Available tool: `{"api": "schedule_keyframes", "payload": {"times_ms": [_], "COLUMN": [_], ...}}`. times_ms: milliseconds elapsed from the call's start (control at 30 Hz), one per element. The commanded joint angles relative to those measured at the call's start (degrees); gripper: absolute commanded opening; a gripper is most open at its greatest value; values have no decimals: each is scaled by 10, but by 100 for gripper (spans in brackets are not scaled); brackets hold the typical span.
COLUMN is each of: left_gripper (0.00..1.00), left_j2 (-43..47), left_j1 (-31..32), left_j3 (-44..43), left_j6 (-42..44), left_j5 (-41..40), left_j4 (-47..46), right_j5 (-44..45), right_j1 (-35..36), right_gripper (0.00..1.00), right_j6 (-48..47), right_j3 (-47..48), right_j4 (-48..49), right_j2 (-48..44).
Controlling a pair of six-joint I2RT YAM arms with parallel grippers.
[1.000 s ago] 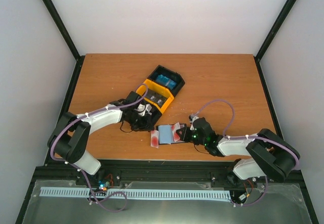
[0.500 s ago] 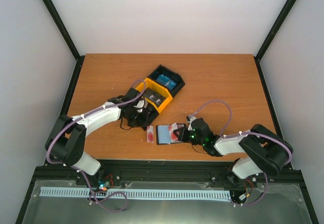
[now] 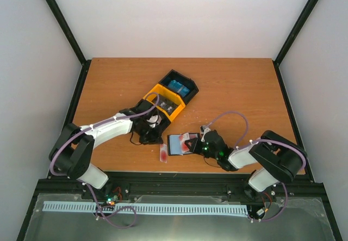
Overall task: Put the credit cards into the card holder
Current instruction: Insert the credit card into the card holder.
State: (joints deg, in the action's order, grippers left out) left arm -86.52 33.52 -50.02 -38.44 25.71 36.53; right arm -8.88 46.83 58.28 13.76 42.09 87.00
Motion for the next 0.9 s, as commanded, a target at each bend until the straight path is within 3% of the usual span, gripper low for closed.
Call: {"api": "schedule_keyframes", "payload": {"times_ms": [0, 367, 667, 867], "left_gripper": [1, 1, 1, 1], "left_j2": [-20, -23, -22, -25], "left_j1": [16, 16, 16, 16], "left_j3": [-7, -9, -10, -10], "left_j6": [-22, -22, -20, -16], "left_j5": [-3, -7, -9, -2], "left_j4": [12, 11, 13, 10], "right_j5": [10, -21, 29, 72], "right_j1": [12, 14, 36, 73], "right_gripper": [5, 15, 46, 60], "right_j6": [29, 61, 39, 22], "right_j3": [-20, -24, 16, 74], "right_j4": [41, 107, -63, -189], "right_j2": [28, 71, 1, -8]}}
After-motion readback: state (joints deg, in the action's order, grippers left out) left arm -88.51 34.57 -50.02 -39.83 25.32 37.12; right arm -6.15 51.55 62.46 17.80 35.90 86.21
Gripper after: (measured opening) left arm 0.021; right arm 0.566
